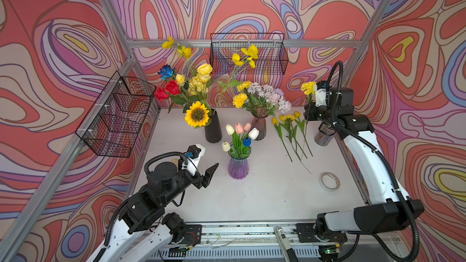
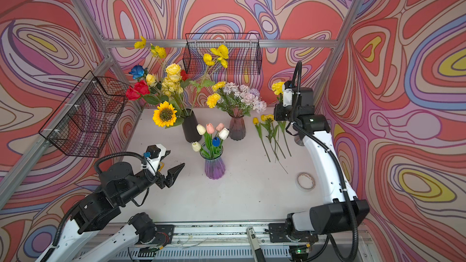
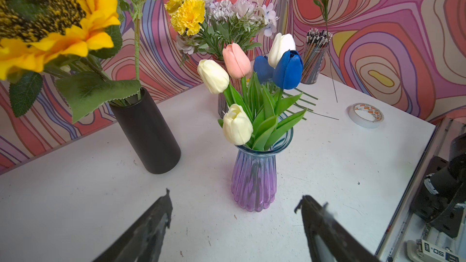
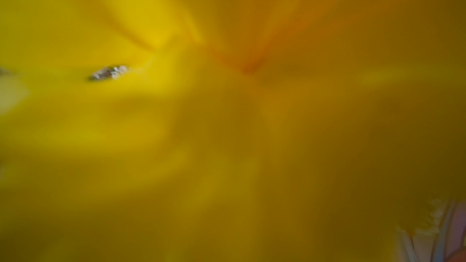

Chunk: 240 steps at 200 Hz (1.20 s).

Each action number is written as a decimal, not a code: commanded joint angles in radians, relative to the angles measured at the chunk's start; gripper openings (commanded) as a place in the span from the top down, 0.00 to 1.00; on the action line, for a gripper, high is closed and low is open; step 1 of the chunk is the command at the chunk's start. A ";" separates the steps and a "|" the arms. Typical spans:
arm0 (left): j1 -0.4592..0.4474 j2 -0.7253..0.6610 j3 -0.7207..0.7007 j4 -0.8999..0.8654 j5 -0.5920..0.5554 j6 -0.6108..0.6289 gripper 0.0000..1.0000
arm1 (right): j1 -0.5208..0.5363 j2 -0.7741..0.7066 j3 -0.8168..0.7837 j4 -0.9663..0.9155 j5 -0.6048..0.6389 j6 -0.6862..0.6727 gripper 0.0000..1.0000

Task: Pick out yellow flowers from the vase
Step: Pick up the flower from the vase, then place the flower at the center of the board.

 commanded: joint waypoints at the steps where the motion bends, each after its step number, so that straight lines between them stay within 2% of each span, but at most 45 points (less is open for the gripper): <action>1: 0.004 -0.018 -0.010 -0.028 -0.012 -0.002 0.16 | -0.026 0.035 -0.037 0.044 -0.092 0.007 1.00; 41: 0.004 -0.034 -0.006 -0.050 -0.022 -0.003 0.16 | -0.078 0.096 -0.098 0.087 -0.154 0.004 1.00; 140: 0.004 -0.043 -0.002 -0.074 -0.043 0.002 0.16 | -0.115 0.283 -0.177 0.216 -0.219 0.027 1.00; 181: 0.004 -0.045 -0.002 -0.082 -0.055 -0.004 0.16 | -0.116 0.379 -0.169 0.237 -0.201 0.027 1.00; 240: 0.004 -0.054 -0.009 -0.095 -0.070 -0.010 0.16 | -0.117 0.487 -0.131 0.248 -0.074 0.017 1.00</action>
